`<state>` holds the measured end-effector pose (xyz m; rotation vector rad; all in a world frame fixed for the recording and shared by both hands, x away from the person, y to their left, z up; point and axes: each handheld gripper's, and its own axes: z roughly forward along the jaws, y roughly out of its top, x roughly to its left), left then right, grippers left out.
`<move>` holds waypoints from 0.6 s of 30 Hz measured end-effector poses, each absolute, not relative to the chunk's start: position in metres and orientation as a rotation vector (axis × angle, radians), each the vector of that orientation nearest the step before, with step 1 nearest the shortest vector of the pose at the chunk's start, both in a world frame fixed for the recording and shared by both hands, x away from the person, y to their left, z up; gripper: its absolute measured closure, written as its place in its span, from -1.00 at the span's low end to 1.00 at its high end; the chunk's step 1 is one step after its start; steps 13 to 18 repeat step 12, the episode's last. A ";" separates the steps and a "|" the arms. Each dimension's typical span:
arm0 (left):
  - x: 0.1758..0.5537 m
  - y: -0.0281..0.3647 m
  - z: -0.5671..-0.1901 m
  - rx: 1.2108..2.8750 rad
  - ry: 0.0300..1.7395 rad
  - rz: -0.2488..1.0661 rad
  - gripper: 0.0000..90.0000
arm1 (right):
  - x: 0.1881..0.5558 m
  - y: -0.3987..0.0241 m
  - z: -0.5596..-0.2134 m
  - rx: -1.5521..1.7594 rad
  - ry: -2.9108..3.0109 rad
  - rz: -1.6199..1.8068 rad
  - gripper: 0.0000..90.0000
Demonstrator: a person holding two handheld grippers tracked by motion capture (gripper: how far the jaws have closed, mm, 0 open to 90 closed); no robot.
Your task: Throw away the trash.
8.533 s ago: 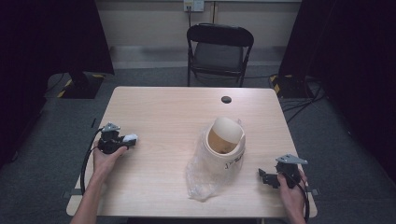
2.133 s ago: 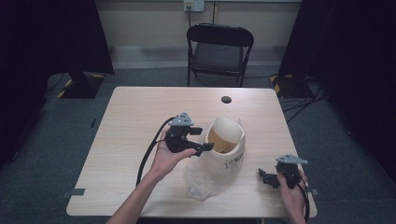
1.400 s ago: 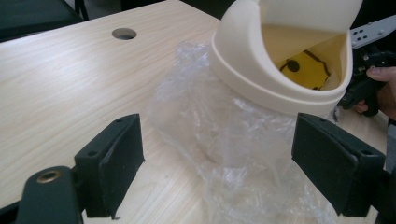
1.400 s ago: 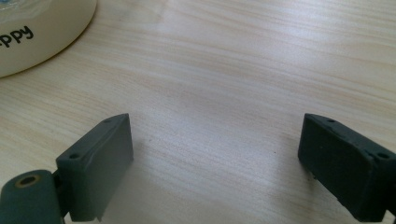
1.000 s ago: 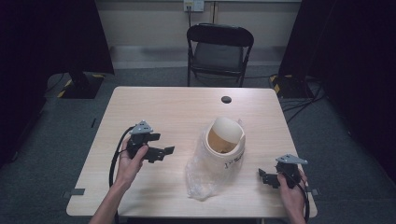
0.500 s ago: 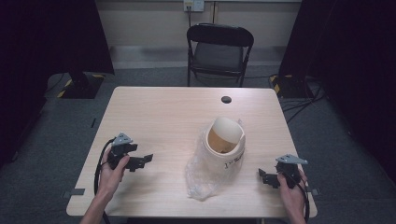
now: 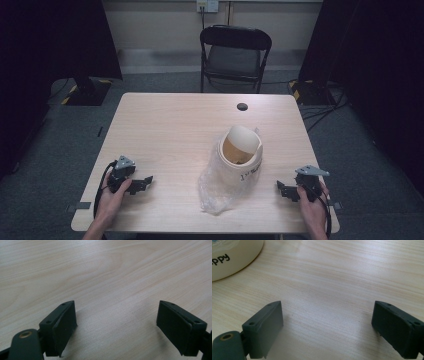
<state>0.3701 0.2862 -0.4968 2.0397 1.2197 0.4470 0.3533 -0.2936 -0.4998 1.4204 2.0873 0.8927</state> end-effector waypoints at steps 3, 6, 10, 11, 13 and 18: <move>0.368 0.284 -0.500 2.059 1.195 0.494 -0.65 | 0.353 -0.294 -0.500 1.421 2.087 0.892 -0.79; 0.368 0.283 -0.502 2.058 1.183 0.524 -0.70 | 0.353 -0.294 -0.500 1.421 2.087 0.893 -0.79; 0.368 0.283 -0.502 2.057 1.184 0.524 -0.70 | 0.353 -0.294 -0.500 1.421 2.087 0.892 -0.79; 0.368 0.283 -0.502 2.056 1.184 0.524 -0.70 | 0.353 -0.294 -0.500 1.420 2.087 0.893 -0.79; 0.368 0.283 -0.502 2.056 1.184 0.525 -0.70 | 0.353 -0.294 -0.500 1.420 2.087 0.892 -0.79; 0.368 0.283 -0.502 2.056 1.184 0.525 -0.70 | 0.353 -0.294 -0.500 1.420 2.087 0.892 -0.79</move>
